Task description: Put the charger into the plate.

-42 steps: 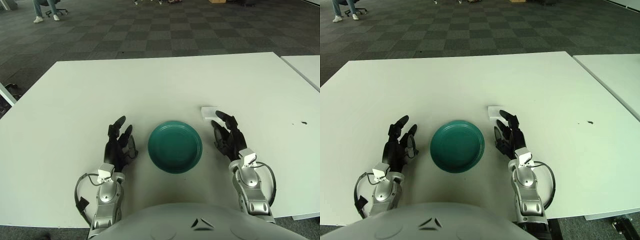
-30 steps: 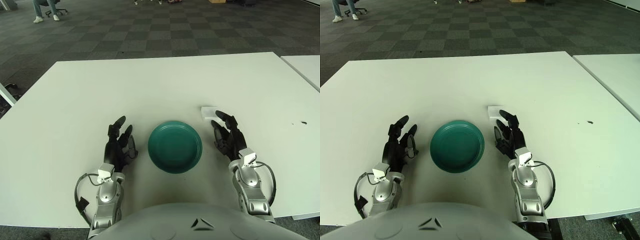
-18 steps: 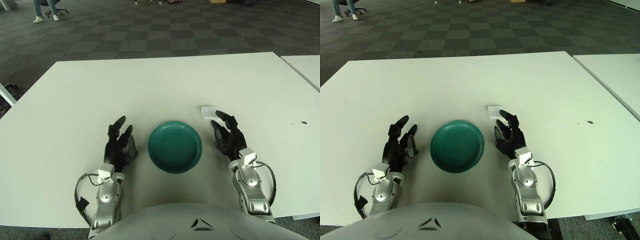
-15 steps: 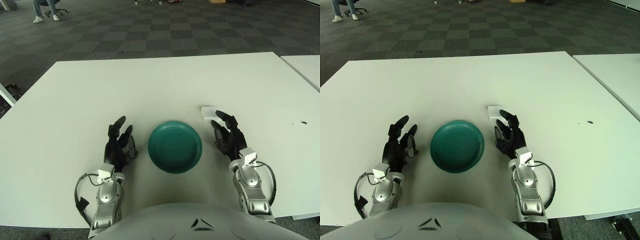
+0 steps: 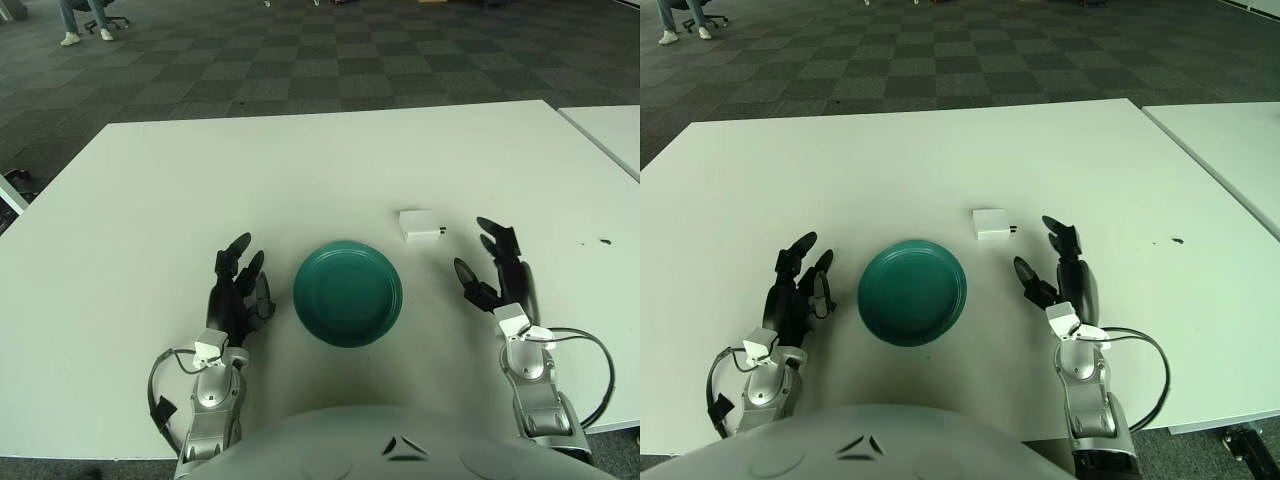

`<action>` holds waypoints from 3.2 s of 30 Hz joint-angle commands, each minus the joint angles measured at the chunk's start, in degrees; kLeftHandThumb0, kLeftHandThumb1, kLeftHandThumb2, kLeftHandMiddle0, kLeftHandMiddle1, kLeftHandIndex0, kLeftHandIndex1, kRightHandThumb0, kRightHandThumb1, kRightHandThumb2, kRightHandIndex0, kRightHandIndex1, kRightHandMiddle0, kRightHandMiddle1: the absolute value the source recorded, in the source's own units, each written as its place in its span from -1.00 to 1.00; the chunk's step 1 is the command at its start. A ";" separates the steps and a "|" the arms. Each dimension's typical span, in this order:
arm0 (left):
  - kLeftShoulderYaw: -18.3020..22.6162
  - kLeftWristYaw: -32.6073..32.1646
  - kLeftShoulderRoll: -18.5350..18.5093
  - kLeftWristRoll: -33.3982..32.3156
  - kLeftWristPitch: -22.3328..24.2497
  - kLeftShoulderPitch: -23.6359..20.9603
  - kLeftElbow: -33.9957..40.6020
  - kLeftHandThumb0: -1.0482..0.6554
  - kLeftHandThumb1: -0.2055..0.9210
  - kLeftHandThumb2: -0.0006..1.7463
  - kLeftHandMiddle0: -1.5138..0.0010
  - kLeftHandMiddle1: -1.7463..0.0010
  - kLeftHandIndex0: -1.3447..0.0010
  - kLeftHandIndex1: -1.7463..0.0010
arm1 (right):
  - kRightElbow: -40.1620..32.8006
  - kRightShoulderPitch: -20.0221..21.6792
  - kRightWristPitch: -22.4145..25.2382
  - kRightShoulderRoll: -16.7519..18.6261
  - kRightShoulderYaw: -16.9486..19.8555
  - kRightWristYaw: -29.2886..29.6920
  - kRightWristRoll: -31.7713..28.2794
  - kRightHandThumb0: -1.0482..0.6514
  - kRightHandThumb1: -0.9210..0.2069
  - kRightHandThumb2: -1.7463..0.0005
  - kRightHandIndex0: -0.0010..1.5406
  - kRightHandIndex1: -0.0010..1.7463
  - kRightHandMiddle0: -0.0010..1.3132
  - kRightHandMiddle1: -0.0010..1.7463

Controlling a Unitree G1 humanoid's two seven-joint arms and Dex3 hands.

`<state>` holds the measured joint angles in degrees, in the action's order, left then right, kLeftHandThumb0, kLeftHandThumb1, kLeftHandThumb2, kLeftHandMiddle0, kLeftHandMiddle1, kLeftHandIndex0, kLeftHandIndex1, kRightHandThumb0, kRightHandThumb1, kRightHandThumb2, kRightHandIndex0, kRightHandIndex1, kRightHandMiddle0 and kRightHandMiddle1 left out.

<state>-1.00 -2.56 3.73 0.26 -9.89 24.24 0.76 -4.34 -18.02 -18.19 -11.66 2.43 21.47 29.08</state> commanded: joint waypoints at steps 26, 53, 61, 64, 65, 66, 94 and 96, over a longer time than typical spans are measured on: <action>-0.31 0.35 -0.10 -0.01 -0.94 0.13 -3.88 -0.78 1.00 0.07 0.26 1.00 0.89 0.04 | 1.78 14.32 15.40 -7.03 -13.86 -3.96 30.66 -0.68 -1.00 0.51 -0.56 -1.00 -1.00 -0.15; -0.43 1.39 -0.20 -0.58 -1.25 0.40 -2.91 -0.75 1.00 0.06 0.20 0.97 0.83 0.00 | 16.68 27.80 16.60 -9.78 -23.03 -12.07 28.29 -0.63 -1.00 0.54 -0.64 -1.00 -1.00 -0.21; -0.37 1.48 -0.42 -0.33 -1.62 0.22 -3.26 -0.75 1.00 0.06 0.19 0.97 0.83 0.00 | 19.44 31.27 16.63 -10.52 -25.02 -13.12 28.35 -0.63 -1.00 0.52 -0.65 -1.00 -1.00 -0.23; -0.40 1.41 -0.38 -0.26 -1.71 0.06 -3.44 -0.74 1.00 0.07 0.20 0.97 0.84 0.01 | 20.22 32.50 16.47 -10.98 -25.71 -13.99 28.20 -0.63 -1.00 0.49 -0.65 -1.00 -1.00 -0.25; -0.41 1.37 -0.35 -0.23 -1.69 0.00 -3.47 -0.74 1.00 0.07 0.20 0.97 0.84 0.01 | 20.86 33.21 16.27 -11.14 -25.93 -14.51 28.04 -0.63 -1.00 0.49 -0.65 -1.00 -1.00 -0.26; -0.44 1.32 -0.31 -0.20 -1.65 -0.05 -3.48 -0.74 1.00 0.07 0.21 0.98 0.85 0.01 | 21.34 33.73 16.12 -11.28 -26.07 -14.85 27.88 -0.63 -1.00 0.48 -0.64 -0.99 -1.00 -0.26; -1.04 0.97 -0.12 0.82 -1.98 0.72 -1.55 -0.75 1.00 0.07 0.23 0.99 0.86 0.06 | 46.67 48.20 5.62 -14.16 -31.12 -18.11 22.35 -0.57 -1.00 0.40 -0.54 -0.97 -1.00 -0.43; -1.09 0.98 -0.17 0.91 -2.11 0.76 -1.50 -0.75 1.00 0.07 0.24 0.99 0.86 0.06 | 48.59 49.04 4.79 -14.09 -31.48 -18.19 22.02 -0.57 -1.00 0.40 -0.53 -0.97 -1.00 -0.43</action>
<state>-1.67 -1.60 3.74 0.79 -12.72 24.08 -0.12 41.48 30.25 -12.62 -25.31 -28.11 4.08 51.60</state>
